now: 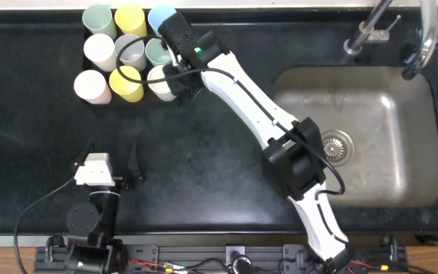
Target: Store Cups
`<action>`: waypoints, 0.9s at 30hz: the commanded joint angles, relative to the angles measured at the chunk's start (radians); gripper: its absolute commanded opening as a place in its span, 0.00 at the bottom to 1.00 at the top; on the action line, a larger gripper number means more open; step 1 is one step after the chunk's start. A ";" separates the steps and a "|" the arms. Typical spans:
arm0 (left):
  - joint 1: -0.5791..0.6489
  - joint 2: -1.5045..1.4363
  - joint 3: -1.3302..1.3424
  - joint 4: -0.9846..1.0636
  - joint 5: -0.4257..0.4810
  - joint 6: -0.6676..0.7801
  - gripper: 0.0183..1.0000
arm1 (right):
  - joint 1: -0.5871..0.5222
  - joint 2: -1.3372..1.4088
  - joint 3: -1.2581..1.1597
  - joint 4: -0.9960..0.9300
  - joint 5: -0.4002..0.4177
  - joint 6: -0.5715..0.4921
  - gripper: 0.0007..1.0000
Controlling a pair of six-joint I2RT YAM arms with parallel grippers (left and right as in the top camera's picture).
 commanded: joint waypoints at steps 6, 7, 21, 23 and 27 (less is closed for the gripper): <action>0.009 -0.010 -0.002 -0.002 0.006 0.018 1.00 | -0.100 -0.341 0.017 -0.042 0.050 -0.016 0.67; 0.009 -0.010 -0.002 -0.002 0.006 0.017 1.00 | -0.124 -0.374 0.006 -0.048 0.048 -0.024 0.68; 0.009 -0.010 -0.002 -0.002 0.006 0.018 1.00 | -0.470 -1.080 -0.665 0.043 0.034 -0.155 0.91; 0.009 -0.010 -0.002 -0.002 0.006 0.018 1.00 | -0.495 -1.204 -0.789 0.067 0.019 -0.167 1.00; 0.009 -0.010 -0.002 -0.002 0.006 0.018 1.00 | -0.510 -1.426 -1.001 0.120 0.014 -0.168 1.00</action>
